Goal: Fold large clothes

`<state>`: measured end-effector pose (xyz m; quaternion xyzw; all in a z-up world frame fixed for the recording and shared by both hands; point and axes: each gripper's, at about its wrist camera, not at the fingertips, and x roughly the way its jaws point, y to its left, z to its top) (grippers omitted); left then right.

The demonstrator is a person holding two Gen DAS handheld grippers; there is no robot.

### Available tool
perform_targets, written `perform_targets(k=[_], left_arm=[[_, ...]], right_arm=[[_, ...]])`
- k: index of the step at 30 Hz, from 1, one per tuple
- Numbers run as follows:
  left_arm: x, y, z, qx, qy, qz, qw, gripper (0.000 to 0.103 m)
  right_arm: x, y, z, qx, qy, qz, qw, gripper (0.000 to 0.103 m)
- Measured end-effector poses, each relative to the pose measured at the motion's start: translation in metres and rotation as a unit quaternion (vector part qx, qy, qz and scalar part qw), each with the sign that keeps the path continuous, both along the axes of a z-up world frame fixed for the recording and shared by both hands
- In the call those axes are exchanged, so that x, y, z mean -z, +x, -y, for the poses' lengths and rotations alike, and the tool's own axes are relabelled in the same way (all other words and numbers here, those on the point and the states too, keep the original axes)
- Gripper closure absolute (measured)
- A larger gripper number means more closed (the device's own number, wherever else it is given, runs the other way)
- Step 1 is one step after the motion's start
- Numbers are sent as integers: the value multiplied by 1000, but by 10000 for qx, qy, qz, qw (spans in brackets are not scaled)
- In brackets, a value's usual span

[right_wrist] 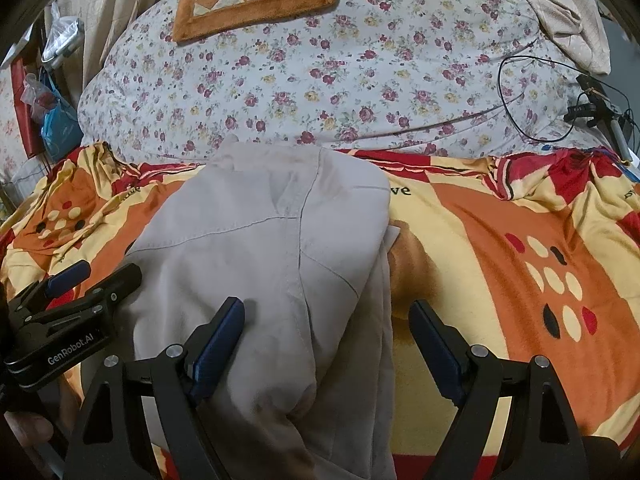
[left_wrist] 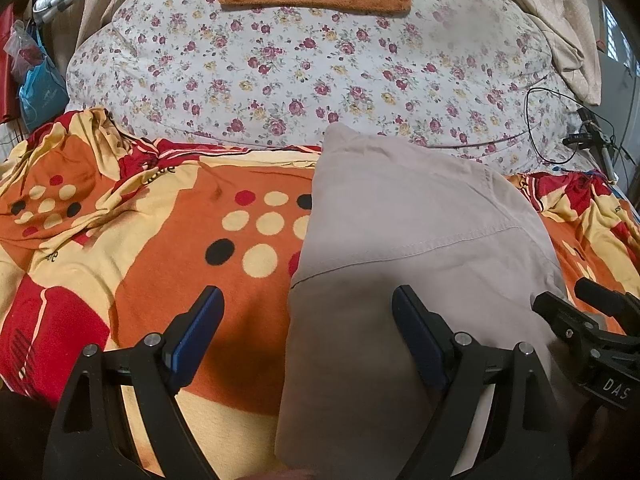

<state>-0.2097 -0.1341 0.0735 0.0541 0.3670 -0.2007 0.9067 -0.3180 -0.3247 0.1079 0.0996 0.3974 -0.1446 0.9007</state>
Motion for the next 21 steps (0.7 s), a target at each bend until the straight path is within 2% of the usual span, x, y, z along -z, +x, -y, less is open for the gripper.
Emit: perform_targets(k=[21], left_arm=[[2, -1, 2, -6, 14, -19, 10000, 17]], right_arm=[[4, 2, 1, -58, 75, -44, 9999, 16]])
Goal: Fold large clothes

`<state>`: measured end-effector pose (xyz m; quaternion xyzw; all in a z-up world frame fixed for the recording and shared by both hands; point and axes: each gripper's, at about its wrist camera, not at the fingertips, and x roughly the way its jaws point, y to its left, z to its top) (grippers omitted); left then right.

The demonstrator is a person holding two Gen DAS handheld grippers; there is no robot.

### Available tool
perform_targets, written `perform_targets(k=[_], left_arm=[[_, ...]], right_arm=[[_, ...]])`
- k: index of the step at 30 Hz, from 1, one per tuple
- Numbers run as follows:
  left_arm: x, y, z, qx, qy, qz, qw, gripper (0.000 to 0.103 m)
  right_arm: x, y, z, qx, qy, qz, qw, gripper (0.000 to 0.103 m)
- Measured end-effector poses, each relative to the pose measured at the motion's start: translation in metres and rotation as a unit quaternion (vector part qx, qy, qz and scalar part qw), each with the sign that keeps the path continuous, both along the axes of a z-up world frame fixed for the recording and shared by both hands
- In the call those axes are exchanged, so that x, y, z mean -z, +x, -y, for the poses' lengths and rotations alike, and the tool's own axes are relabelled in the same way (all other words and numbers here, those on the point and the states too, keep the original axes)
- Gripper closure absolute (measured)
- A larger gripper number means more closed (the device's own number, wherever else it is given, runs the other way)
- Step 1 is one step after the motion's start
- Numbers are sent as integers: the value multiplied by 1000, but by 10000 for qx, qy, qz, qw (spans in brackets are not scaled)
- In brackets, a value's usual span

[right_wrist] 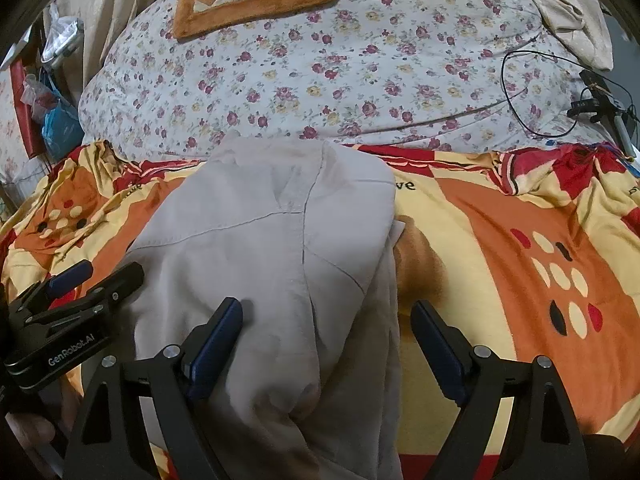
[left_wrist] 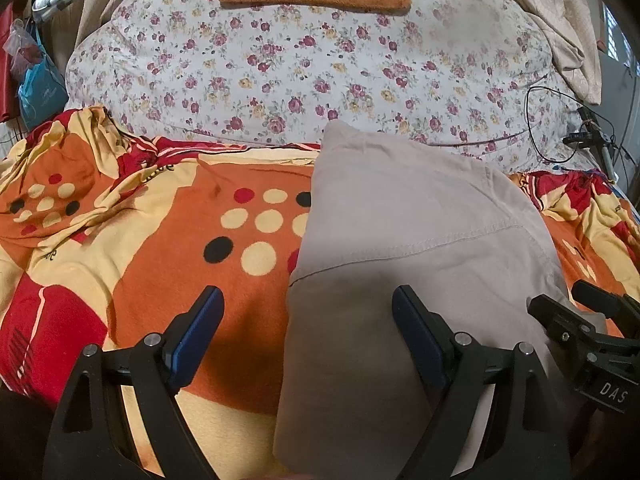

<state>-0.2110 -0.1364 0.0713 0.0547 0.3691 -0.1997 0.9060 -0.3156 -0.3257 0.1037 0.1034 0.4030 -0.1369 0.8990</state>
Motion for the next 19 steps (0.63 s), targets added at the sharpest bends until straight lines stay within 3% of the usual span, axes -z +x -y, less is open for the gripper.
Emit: perform_targets(k=[15, 19], left_arm=[[-3, -2, -1, 40, -60, 92, 9999, 17], [-6, 5, -6, 65, -174, -71, 9998, 17]], right_arm=[[2, 0, -1, -43, 35, -17, 10000, 15], [-3, -1, 7, -53, 241, 7, 9997, 15]])
